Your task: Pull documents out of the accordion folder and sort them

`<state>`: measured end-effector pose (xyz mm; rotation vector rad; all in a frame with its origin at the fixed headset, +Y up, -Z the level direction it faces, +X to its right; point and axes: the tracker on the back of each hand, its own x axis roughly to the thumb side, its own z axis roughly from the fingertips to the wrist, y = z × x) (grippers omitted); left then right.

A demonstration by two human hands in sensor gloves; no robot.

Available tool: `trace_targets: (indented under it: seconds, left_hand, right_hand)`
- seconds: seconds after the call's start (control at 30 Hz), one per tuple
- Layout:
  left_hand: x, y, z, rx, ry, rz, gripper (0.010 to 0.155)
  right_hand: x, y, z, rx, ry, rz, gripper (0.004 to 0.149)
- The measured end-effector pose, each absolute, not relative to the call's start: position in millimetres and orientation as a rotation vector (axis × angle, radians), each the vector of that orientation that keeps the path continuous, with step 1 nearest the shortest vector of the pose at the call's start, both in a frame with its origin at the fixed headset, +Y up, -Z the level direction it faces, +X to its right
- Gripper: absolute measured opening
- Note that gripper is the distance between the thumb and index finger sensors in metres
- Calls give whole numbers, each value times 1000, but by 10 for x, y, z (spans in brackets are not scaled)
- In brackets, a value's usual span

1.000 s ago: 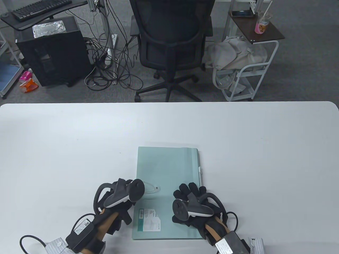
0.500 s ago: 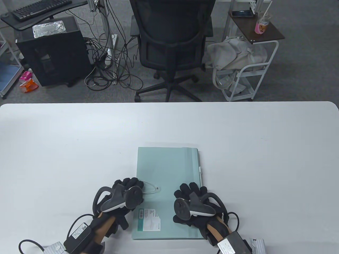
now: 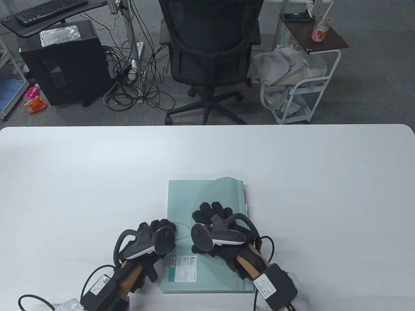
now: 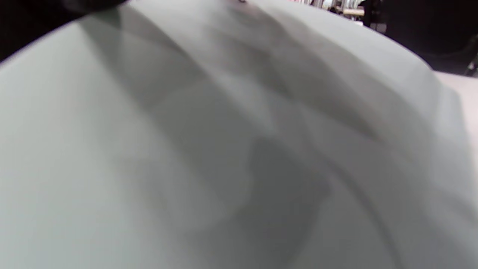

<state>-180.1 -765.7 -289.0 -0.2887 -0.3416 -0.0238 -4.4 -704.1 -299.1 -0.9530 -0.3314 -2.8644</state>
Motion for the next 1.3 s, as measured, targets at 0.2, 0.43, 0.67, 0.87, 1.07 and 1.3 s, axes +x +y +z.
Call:
trace_targets:
  seconds: [0.2, 0.43, 0.67, 0.87, 1.07, 1.3]
  left_hand:
    - [-1817, -7663, -2899, -298, -343, -6, 63]
    - [-1823, -7667, -2903, -296, -345, -8, 63]
    - [-1813, -7663, -2902, -299, -340, -22, 64]
    - [-1814, -7667, -2906, -301, -338, -16, 64]
    - [-1784, -7657, -2901, -303, -332, -42, 64]
    - [-1792, -7659, -2909, -310, -330, -25, 64]
  right_hand:
    - [-303, -6967, -3084, -935, -319, -2838, 71]
    - [-34, -6686, -3052, -829, -276, -2811, 73]
    - [722, -6313, -3039, -541, -322, -2868, 76]
    - [1439, -6332, -3092, -227, -519, -2918, 77]
    - [1937, -6788, -3168, 89, -671, -2796, 80]
    - [2189, -7389, -3216, 224, -812, -2755, 86]
